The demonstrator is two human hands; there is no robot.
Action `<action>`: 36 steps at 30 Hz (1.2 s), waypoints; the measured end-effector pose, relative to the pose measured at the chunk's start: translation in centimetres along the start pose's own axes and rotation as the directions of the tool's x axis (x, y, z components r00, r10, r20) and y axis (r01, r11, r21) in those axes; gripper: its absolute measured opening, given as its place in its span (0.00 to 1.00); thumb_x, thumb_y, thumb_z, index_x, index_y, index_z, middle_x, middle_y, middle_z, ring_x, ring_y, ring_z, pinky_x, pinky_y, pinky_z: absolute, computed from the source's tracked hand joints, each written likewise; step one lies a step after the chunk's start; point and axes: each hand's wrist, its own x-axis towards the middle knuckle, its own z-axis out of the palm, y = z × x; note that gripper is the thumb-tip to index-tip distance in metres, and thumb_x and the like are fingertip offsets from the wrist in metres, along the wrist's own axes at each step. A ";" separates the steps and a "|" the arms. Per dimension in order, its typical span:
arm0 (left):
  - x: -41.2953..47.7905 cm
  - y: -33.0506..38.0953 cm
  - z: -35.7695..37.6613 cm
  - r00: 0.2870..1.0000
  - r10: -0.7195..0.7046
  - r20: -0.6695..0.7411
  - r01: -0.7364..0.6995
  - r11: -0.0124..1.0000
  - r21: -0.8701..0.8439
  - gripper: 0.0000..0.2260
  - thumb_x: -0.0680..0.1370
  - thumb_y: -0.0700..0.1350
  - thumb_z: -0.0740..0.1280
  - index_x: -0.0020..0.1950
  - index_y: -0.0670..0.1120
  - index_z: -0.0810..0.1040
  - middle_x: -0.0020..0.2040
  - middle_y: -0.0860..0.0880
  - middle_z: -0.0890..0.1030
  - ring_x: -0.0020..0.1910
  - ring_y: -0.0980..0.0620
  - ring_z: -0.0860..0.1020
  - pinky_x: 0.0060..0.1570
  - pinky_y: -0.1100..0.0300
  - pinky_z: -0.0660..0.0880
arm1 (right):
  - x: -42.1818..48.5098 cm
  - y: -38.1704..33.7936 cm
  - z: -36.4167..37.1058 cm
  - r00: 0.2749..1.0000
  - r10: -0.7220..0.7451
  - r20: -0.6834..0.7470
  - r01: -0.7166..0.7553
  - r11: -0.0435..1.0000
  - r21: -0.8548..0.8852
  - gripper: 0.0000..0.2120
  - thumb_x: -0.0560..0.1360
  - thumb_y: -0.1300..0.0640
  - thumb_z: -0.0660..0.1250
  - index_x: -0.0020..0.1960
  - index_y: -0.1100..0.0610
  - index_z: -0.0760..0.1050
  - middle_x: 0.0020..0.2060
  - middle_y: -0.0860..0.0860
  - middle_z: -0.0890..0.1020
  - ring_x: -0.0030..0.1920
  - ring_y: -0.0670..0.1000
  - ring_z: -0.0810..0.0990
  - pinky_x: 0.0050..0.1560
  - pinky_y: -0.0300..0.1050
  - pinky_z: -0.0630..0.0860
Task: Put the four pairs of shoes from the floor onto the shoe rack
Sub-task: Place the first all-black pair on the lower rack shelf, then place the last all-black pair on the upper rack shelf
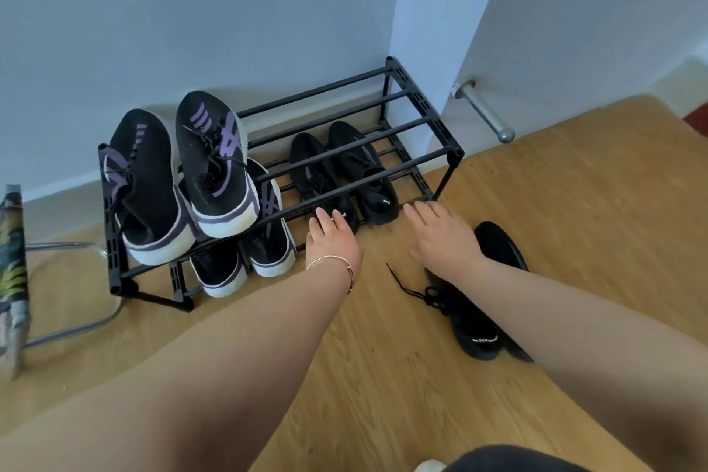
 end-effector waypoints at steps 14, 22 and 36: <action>-7.7 6.9 -3.7 0.927 0.366 -0.080 -0.341 0.912 0.227 0.36 0.83 0.58 0.58 0.82 0.38 0.49 0.81 0.37 0.54 0.80 0.39 0.55 0.77 0.49 0.59 | -10.0 6.8 -7.9 0.977 0.206 0.063 -0.200 0.976 -0.090 0.37 0.80 0.37 0.58 0.80 0.59 0.55 0.73 0.56 0.70 0.70 0.59 0.70 0.63 0.54 0.74; -4.9 11.5 2.7 0.983 0.009 0.183 0.009 0.995 -0.097 0.28 0.82 0.58 0.60 0.74 0.40 0.65 0.69 0.39 0.71 0.67 0.40 0.73 0.61 0.47 0.74 | -11.6 11.4 1.5 0.934 0.313 0.174 -0.335 0.935 0.119 0.32 0.81 0.41 0.58 0.79 0.58 0.58 0.71 0.56 0.71 0.68 0.59 0.71 0.61 0.52 0.73; -2.9 16.6 11.3 0.920 -0.062 0.388 0.160 0.961 -0.226 0.26 0.82 0.58 0.60 0.72 0.40 0.70 0.67 0.41 0.76 0.62 0.41 0.78 0.59 0.51 0.77 | -12.4 16.7 11.9 0.733 0.431 0.526 -0.672 0.580 0.461 0.31 0.77 0.35 0.63 0.71 0.55 0.70 0.60 0.54 0.79 0.56 0.57 0.79 0.49 0.47 0.76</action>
